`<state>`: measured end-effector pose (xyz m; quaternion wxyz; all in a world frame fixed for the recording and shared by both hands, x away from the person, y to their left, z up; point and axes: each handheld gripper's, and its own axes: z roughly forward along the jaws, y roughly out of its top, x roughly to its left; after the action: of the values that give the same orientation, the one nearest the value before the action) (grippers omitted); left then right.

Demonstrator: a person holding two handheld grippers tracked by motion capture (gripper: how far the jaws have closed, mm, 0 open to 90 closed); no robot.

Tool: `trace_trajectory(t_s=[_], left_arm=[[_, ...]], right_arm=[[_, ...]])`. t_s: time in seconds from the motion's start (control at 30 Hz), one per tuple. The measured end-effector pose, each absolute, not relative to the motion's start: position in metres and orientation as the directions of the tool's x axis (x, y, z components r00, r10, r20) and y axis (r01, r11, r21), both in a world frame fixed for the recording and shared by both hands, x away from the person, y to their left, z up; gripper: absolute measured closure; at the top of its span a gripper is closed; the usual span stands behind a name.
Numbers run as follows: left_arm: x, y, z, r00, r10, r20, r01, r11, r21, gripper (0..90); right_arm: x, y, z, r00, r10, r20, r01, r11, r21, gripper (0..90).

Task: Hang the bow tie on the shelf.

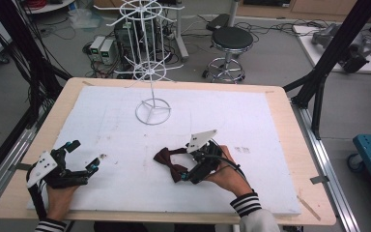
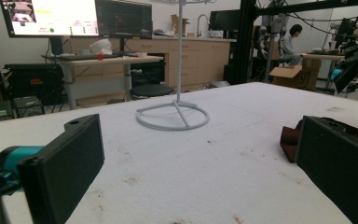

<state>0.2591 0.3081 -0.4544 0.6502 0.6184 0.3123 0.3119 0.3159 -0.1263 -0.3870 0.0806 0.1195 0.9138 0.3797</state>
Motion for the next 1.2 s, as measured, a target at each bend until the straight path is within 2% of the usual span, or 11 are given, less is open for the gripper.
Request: trace_trajectory(t_s=[0.13,0.2,0.23,0.43,0.93,1.1,1.13,1.17,1.2], left_arm=[[0.259,0.308,-0.454,0.61,0.792,-0.021,-0.019,0.041,0.999,1.7],[0.259,0.308,-0.454,0.611,0.792,-0.018,-0.019,0.038,0.999,1.7],[0.259,0.308,-0.454,0.61,0.792,-0.021,-0.019,0.042,0.999,1.7],[0.259,0.308,-0.454,0.611,0.792,-0.02,-0.019,0.04,0.999,1.7],[0.259,0.308,-0.454,0.612,0.791,-0.021,-0.019,0.042,0.999,1.7],[0.259,0.308,-0.454,0.611,0.791,-0.021,-0.02,0.043,0.999,1.7],[0.259,0.308,-0.454,0.611,0.791,-0.021,-0.02,0.043,0.999,1.7],[0.259,0.308,-0.454,0.611,0.791,-0.021,-0.02,0.042,0.999,1.7],[0.259,0.308,-0.454,0.611,0.791,-0.021,-0.021,0.042,0.999,1.7]], right_arm=[[0.32,-0.119,-0.393,-0.962,0.271,-0.035,0.174,0.708,0.684,8.1],[0.321,-0.116,-0.395,-0.965,0.263,-0.02,0.182,0.718,0.672,17.0],[0.322,-0.116,-0.396,-0.968,0.251,-0.029,0.168,0.727,0.665,18.3],[0.324,-0.111,-0.402,-0.966,0.257,-0.013,0.192,0.757,0.624,19.0],[0.331,-0.105,-0.415,-0.972,0.231,0.042,0.216,0.806,0.552,40.2],[0.332,-0.106,-0.417,-0.976,0.203,0.071,0.209,0.816,0.539,57.6],[0.332,-0.106,-0.417,-0.976,0.203,0.071,0.209,0.816,0.539,57.6],[0.332,-0.106,-0.418,-0.979,0.192,0.069,0.2,0.829,0.523,67.7],[0.332,-0.106,-0.418,-0.981,0.184,0.068,0.192,0.832,0.52,72.7]])
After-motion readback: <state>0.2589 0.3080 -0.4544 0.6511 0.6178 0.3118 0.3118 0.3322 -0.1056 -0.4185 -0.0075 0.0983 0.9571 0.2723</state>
